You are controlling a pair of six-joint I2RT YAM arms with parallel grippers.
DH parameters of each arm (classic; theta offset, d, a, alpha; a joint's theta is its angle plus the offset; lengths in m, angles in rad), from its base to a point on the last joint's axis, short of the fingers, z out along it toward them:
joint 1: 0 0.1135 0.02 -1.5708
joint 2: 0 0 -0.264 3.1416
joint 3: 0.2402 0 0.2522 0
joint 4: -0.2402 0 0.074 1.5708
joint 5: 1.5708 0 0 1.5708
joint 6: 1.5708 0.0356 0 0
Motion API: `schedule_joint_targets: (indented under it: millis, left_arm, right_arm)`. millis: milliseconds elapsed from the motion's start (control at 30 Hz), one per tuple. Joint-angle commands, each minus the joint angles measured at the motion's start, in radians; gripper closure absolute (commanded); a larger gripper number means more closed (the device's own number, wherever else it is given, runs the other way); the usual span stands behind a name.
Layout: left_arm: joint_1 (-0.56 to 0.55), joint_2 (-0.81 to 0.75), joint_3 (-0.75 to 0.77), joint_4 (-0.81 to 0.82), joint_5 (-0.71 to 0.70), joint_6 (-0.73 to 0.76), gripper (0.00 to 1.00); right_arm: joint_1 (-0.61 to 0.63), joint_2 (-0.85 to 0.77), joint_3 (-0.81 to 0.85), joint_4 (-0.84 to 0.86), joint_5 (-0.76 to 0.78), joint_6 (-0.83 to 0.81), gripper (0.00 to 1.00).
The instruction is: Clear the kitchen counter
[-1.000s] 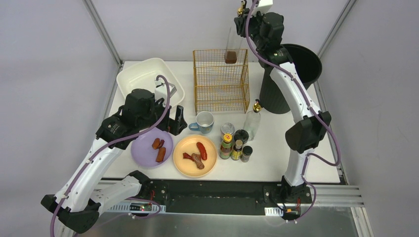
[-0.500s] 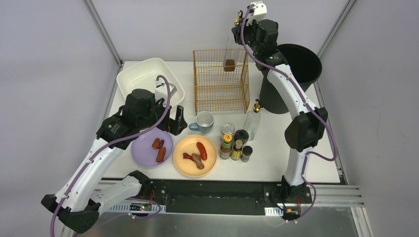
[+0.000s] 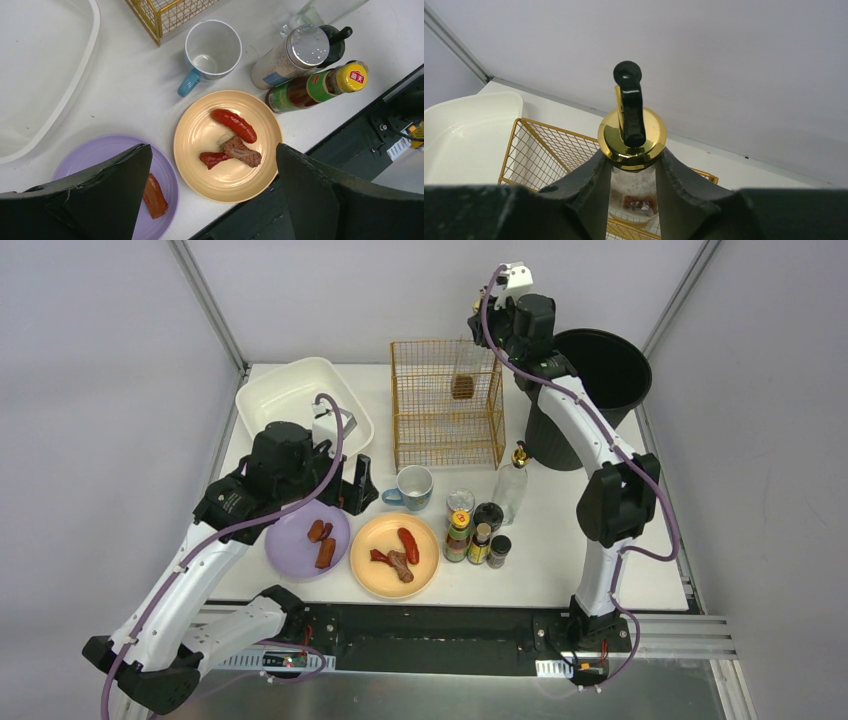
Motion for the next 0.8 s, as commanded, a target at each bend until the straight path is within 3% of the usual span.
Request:
schedule_joint_targets:
  millis: [0,767]
  left_arm:
    - [-0.001,-0.019,-0.002,0.018,-0.003,0.006,0.01]
    - [-0.001,-0.02,-0.011,0.018,-0.002,0.015,0.0]
  right_arm:
    - [-0.002,-0.032,0.012,0.128,-0.016,0.003,1.0]
    - [0.011,0.014,0.001,0.005,0.036,-0.081,1.0]
